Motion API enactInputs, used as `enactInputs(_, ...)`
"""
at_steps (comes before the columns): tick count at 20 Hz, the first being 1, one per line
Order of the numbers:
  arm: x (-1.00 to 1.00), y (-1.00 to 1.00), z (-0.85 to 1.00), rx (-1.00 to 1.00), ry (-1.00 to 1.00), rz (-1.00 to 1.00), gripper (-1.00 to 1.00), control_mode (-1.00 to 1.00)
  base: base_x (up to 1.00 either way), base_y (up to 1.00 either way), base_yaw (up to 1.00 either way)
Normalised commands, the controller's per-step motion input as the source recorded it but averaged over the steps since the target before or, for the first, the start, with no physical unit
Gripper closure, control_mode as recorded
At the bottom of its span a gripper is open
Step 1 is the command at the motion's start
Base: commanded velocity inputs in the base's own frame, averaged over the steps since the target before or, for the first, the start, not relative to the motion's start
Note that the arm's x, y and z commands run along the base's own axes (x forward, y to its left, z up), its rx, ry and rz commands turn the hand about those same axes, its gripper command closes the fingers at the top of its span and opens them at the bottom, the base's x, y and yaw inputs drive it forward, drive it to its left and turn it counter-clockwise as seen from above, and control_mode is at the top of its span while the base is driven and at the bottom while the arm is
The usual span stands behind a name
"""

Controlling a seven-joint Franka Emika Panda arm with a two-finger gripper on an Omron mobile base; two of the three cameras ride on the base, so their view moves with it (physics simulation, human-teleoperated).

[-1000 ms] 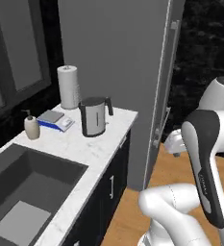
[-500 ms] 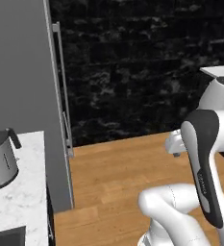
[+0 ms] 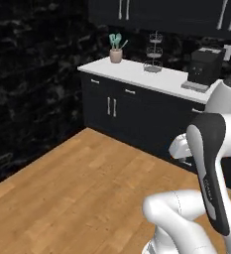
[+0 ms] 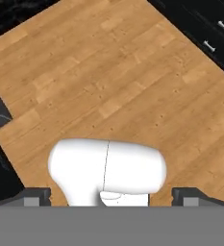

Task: Navigate to the coffee machine.

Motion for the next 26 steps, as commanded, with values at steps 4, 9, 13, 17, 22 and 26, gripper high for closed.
enactInputs(4, 0.0, 0.0, 0.0, 0.0, 0.0, 0.0, -1.0, 1.0, -0.11, 0.0, -1.0)
enactInputs(9, 0.0, 0.0, 0.0, 0.0, 0.0, 0.0, -1.0, 1.0, 0.04, 0.0, -0.91)
enactInputs(13, 0.0, 0.0, 0.0, 0.0, 0.0, 0.0, -1.0, 1.0, 0.37, 0.0, -0.57)
enactInputs(17, 0.0, 0.0, 0.0, 0.0, 0.0, 0.0, -1.0, 1.0, 0.38, 0.01, -0.14)
enactInputs(22, 0.0, 0.0, 0.0, 0.0, 0.0, 0.0, -1.0, 1.0, 0.92, 0.42, -0.05)
enactInputs(26, 0.0, 0.0, 0.0, 0.0, 0.0, 0.0, -1.0, 1.0, 1.0, 0.66, -0.05)
